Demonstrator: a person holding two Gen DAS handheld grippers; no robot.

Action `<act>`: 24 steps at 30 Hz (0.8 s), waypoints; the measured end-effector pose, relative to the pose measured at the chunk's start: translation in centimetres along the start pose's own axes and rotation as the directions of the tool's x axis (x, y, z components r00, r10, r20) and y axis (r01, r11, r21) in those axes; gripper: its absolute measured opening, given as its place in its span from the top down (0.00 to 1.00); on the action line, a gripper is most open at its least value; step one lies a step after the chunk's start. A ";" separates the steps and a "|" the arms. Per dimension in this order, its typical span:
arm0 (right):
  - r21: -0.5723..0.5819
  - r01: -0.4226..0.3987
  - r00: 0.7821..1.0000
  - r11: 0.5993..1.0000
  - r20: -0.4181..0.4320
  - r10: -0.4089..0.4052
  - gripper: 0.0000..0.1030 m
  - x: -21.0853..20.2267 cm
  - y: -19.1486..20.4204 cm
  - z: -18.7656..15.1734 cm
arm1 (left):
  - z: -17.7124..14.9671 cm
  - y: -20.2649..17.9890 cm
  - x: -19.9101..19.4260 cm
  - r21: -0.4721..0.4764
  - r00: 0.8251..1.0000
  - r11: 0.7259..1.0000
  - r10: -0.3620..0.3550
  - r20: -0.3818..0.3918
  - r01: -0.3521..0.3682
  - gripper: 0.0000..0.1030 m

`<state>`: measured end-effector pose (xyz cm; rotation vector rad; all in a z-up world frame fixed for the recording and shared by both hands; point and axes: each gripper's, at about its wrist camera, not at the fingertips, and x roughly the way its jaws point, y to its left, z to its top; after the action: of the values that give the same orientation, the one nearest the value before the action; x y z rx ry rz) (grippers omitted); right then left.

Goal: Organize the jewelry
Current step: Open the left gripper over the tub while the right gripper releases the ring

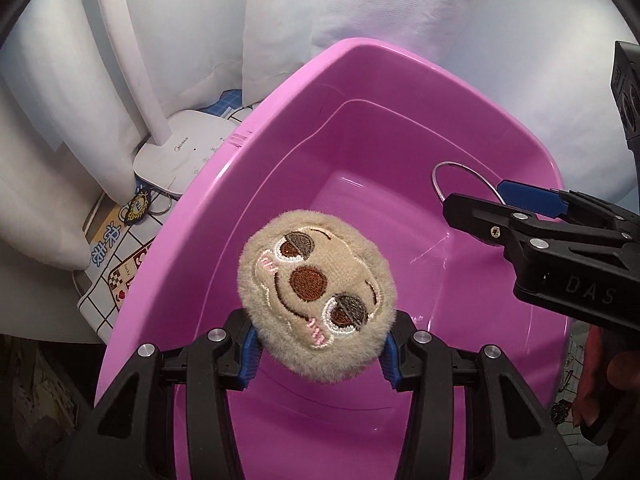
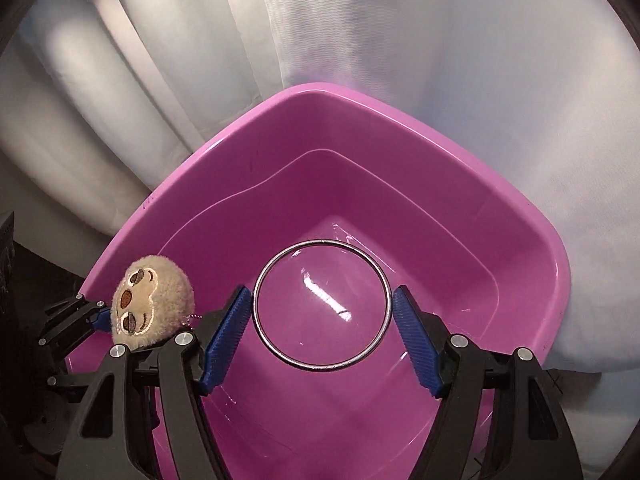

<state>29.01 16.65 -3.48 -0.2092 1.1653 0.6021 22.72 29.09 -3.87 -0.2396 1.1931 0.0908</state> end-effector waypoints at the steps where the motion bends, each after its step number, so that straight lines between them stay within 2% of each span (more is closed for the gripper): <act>1: 0.007 -0.001 1.000 1.000 -0.024 0.002 0.32 0.5 -0.1 0.2 | 0.1 0.0 0.5 -0.002 1.000 1.000 -0.006 -0.025 0.006 0.56; 6: 0.036 0.003 0.990 0.999 -0.144 0.003 0.32 3.5 -0.6 1.3 | 0.1 0.2 2.9 -0.018 0.990 1.000 -0.022 -0.141 0.020 0.56; 10: 0.048 0.032 0.977 0.998 -0.214 -0.021 0.32 5.2 -1.1 1.3 | 0.0 0.5 3.9 -0.034 0.982 0.999 -0.022 -0.186 0.016 0.55; 20: 0.051 0.078 0.963 0.996 -0.262 -0.062 0.32 6.4 -1.5 1.6 | -0.6 1.3 5.0 -0.066 0.965 0.998 -0.040 -0.260 0.023 0.53; 24: 0.057 0.090 0.958 0.994 -0.277 -0.071 0.32 7.1 -1.5 1.9 | -0.7 1.2 5.4 -0.065 0.959 0.998 -0.028 -0.281 0.010 0.47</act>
<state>33.15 18.64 -9.34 -0.2867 1.4372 0.4688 23.82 29.80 -9.25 -0.3270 1.4729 0.0795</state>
